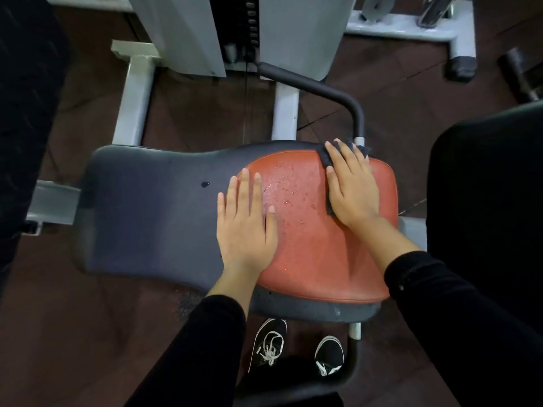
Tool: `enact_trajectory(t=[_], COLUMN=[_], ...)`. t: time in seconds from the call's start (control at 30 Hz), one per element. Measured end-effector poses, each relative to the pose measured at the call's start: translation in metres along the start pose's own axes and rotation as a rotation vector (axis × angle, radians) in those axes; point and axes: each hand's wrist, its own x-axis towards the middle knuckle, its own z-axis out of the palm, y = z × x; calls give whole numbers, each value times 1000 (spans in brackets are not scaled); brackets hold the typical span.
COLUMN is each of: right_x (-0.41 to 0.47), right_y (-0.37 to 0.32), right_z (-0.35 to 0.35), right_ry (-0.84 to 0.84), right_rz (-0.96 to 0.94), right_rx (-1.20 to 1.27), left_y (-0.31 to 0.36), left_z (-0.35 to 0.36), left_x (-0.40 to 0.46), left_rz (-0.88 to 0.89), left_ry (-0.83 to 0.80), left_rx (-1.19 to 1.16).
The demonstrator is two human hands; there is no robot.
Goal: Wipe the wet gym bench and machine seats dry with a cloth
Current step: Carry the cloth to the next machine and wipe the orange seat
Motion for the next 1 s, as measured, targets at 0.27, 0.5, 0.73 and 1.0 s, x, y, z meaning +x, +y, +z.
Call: enact_trajectory(t=[0.27,0.5,0.73,1.0], right_x=[6,-41,9,-43], right_y=[-50,6,-5,-43], right_z=[12,-8,-1,7], right_ry=[13,-149,-5,-127], right_rz=[-23,-422,-31,-339], right_rx=[-24,-87,-48,-59], left_y=[-2,-3,-2,-5], left_z=[5,4,5,7], left_x=[-1,-1,-1,-1], left_rz=[-14,-13,-37,-8], left_ry=[-10,-8,-26,-7], left_rx=[-2,-27,-12,-29])
